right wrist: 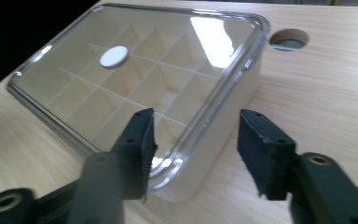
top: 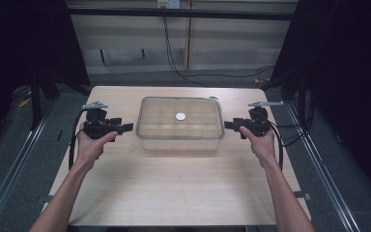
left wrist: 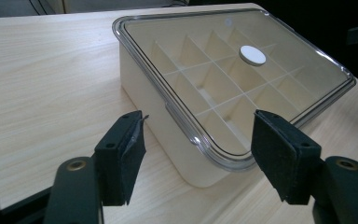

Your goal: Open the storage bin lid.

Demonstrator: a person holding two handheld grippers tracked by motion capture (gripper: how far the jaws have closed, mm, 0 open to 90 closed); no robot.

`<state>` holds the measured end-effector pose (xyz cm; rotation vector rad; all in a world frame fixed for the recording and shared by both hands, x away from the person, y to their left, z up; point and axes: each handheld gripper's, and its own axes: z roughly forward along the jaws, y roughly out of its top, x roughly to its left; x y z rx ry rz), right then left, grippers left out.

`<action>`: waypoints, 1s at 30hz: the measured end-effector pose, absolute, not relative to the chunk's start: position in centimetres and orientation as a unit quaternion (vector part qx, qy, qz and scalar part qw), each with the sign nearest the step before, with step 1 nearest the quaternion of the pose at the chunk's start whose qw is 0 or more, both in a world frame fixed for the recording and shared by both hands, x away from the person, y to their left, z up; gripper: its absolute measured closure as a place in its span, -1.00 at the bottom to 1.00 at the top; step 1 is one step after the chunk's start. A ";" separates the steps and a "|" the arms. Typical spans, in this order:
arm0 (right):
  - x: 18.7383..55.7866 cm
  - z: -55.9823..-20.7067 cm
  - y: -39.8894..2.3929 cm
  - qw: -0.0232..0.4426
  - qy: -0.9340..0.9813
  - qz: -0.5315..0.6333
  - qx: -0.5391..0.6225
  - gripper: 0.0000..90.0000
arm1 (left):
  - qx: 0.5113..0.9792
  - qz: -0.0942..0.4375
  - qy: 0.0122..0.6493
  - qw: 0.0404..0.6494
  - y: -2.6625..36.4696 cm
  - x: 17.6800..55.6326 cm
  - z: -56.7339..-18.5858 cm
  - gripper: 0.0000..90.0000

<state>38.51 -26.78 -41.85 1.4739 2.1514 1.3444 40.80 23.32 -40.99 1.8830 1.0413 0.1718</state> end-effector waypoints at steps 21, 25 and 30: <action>43.8 -42.2 -25.7 0.071 0.746 0.433 0.501 -0.21 | 0.772 0.063 0.441 0.454 21.4 45.0 -42.1 -0.21; 44.3 -43.0 -24.9 0.071 0.753 0.416 0.505 -0.20 | 0.779 0.069 0.439 0.441 20.8 45.1 -42.7 -0.25; 45.1 -43.3 -24.8 0.078 0.751 0.414 0.509 -0.21 | 0.783 0.066 0.436 0.439 20.5 45.4 -43.2 -0.24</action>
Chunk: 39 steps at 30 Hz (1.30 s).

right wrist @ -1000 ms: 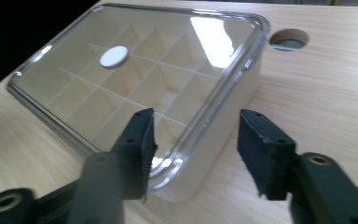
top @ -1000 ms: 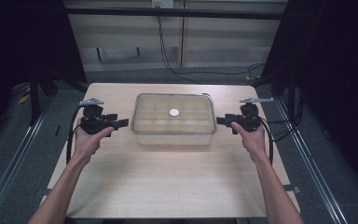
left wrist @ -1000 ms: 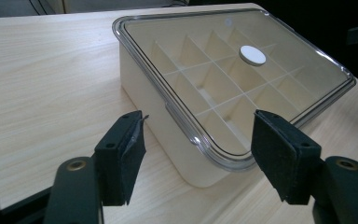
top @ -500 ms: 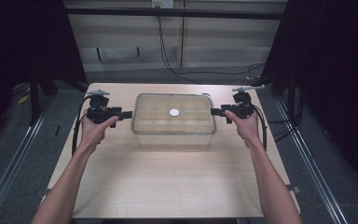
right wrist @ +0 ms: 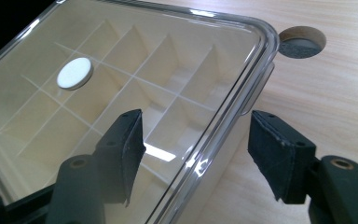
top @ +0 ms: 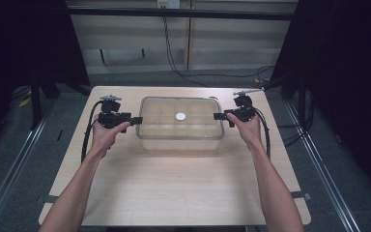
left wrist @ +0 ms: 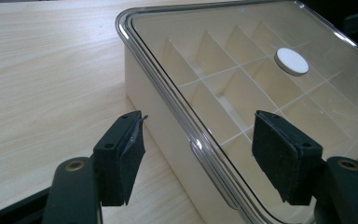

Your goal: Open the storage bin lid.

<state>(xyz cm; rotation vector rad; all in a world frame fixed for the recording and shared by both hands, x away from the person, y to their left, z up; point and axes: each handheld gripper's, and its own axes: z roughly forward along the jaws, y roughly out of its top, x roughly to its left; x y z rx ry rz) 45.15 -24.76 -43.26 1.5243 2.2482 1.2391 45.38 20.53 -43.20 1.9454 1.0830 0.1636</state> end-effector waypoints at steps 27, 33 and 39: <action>47.8 -44.8 -24.0 0.056 0.739 0.407 0.534 -0.27 | 0.784 0.006 0.436 0.443 19.4 46.2 -44.7 -0.11; 48.0 -45.1 -23.6 0.053 0.737 0.411 0.534 -0.33 | 0.787 0.003 0.435 0.438 19.2 46.5 -44.6 -0.10; 48.0 -45.1 -23.5 0.055 0.738 0.410 0.534 -0.33 | 0.789 0.005 0.439 0.429 18.6 46.6 -44.5 -0.22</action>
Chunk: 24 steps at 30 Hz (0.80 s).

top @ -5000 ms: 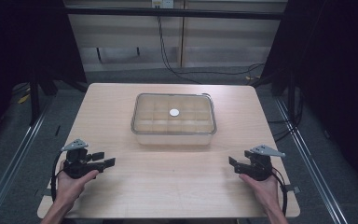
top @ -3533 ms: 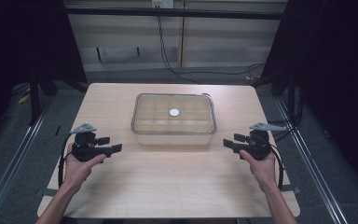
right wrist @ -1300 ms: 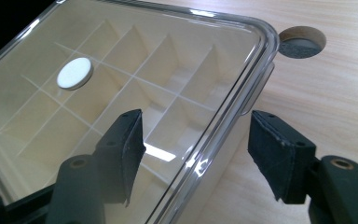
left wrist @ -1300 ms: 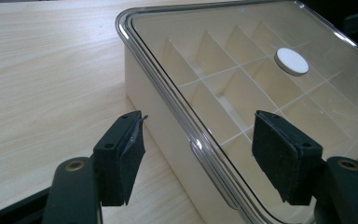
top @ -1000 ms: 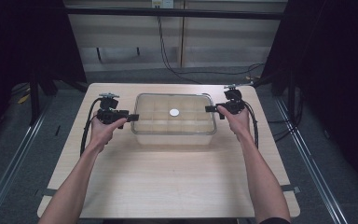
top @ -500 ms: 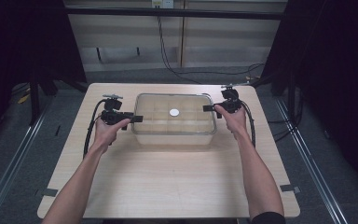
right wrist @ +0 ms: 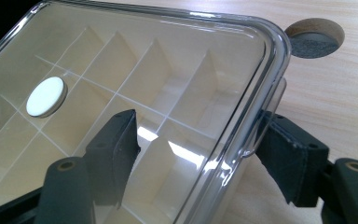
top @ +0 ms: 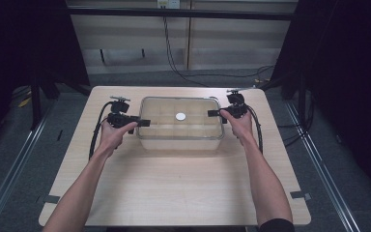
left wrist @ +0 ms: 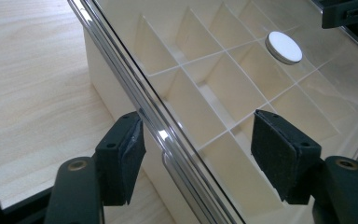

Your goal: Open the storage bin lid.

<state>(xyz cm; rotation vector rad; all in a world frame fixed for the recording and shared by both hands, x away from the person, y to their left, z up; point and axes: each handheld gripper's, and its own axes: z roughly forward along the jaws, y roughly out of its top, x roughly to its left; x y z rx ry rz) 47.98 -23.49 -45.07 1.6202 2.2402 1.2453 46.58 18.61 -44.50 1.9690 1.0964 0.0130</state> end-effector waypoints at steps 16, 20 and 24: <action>47.2 -44.1 -23.9 0.077 0.721 0.435 0.533 -0.11 | 0.790 0.036 0.431 0.434 18.5 46.2 -43.9 -0.10; 47.2 -44.0 -23.9 0.074 0.718 0.439 0.535 -0.09 | 0.790 0.039 0.429 0.436 18.6 46.2 -43.8 -0.06; 47.1 -43.8 -24.0 0.074 0.716 0.445 0.532 -0.07 | 0.784 0.029 0.432 0.446 18.6 46.3 -43.9 -0.04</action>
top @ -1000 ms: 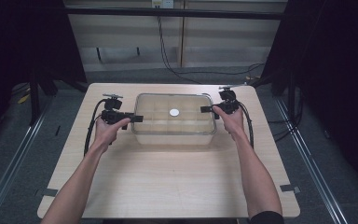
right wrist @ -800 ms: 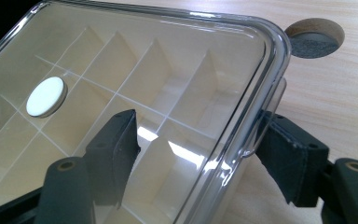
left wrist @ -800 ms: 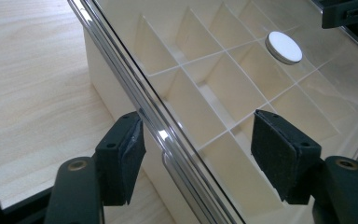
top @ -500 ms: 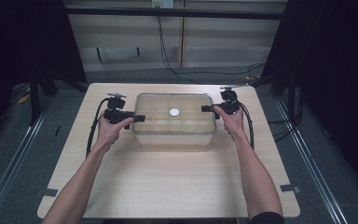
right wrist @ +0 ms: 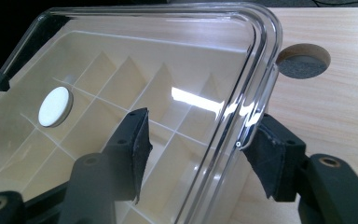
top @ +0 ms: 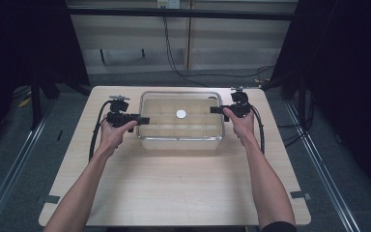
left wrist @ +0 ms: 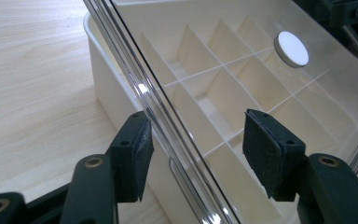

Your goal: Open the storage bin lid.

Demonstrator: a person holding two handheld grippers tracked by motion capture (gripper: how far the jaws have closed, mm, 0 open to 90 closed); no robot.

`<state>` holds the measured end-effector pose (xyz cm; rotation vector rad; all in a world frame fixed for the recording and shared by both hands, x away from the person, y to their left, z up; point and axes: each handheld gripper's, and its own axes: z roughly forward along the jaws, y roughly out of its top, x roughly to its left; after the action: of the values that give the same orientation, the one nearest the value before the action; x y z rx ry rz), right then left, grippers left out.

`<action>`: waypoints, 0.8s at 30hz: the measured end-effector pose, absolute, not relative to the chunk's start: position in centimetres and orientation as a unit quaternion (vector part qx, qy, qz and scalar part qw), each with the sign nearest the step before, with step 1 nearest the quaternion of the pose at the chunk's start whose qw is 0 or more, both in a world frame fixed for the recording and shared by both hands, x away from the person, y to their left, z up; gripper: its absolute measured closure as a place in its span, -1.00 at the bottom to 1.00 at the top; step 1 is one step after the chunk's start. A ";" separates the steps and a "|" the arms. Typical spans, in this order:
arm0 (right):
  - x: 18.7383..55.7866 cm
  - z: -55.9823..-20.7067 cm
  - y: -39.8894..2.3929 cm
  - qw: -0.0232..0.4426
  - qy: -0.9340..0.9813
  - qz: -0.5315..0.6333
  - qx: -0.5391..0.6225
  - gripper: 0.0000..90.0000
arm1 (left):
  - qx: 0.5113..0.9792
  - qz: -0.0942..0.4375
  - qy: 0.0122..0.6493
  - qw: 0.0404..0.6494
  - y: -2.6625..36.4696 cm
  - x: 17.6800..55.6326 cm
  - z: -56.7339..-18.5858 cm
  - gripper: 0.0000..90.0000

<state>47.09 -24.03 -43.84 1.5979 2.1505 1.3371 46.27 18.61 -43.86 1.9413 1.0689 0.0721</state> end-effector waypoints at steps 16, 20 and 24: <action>46.6 -42.6 -24.4 0.067 0.708 0.464 0.528 0.07 | 0.779 0.027 0.426 0.459 18.7 46.2 -43.2 0.03; 46.4 -42.1 -24.3 0.069 0.710 0.466 0.524 0.08 | 0.778 0.024 0.424 0.462 18.7 46.2 -43.0 0.04; 46.3 -41.8 -24.4 0.068 0.708 0.471 0.523 0.13 | 0.777 0.026 0.422 0.466 18.8 46.1 -42.8 0.07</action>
<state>46.27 -24.37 -41.79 1.5743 2.1323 1.4180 46.11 18.76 -42.79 1.9083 1.0366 0.0647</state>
